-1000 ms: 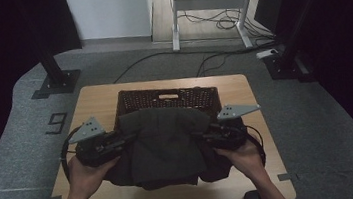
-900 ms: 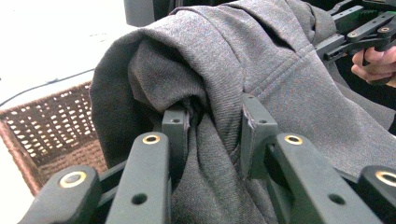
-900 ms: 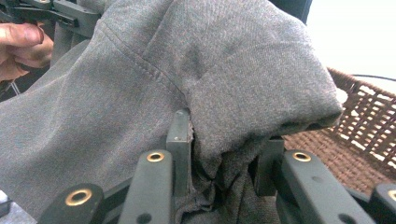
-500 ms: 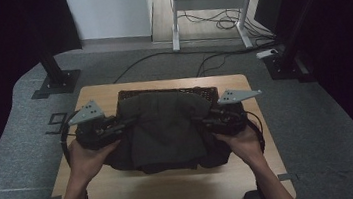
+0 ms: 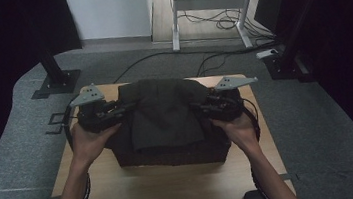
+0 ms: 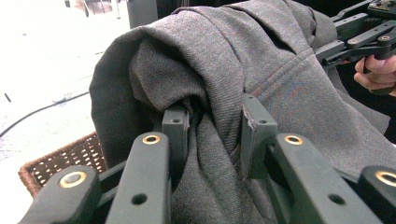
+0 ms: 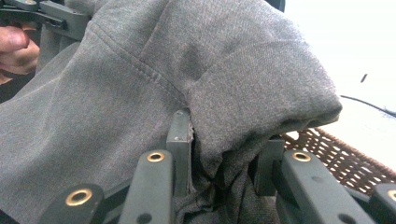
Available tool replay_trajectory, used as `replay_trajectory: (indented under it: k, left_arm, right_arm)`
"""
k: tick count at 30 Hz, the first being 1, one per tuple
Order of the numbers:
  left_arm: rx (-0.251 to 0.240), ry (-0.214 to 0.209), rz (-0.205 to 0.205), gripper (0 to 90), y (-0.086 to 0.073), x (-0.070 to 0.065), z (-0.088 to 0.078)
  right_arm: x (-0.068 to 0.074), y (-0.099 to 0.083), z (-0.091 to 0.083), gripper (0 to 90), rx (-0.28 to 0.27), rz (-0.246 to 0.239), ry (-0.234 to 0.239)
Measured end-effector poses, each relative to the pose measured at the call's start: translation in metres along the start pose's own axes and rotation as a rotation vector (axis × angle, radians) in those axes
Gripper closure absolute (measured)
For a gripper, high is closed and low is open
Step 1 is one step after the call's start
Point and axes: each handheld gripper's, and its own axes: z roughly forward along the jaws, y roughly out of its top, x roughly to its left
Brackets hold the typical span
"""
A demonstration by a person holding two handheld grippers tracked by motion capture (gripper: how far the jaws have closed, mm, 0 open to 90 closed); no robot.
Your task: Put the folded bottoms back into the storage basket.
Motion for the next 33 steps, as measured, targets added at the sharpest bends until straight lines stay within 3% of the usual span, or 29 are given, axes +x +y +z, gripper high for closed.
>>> replay_trajectory:
  k: [13, 24, 33]
  left_arm:
    - [-0.002, 0.007, -0.012, 67.9, -0.001, 0.022, 0.028]
    - [0.028, 0.011, -0.041, 67.9, -0.016, 0.040, 0.048]
    - [0.062, 0.021, -0.072, 67.9, -0.032, 0.051, 0.057]
  right_arm:
    - [-0.023, 0.002, 0.019, 66.9, 0.005, 0.015, -0.054]
    - [-0.037, -0.008, 0.042, 67.0, 0.045, 0.040, -0.080]
    - [-0.041, -0.019, 0.059, 67.0, 0.084, 0.051, -0.083]
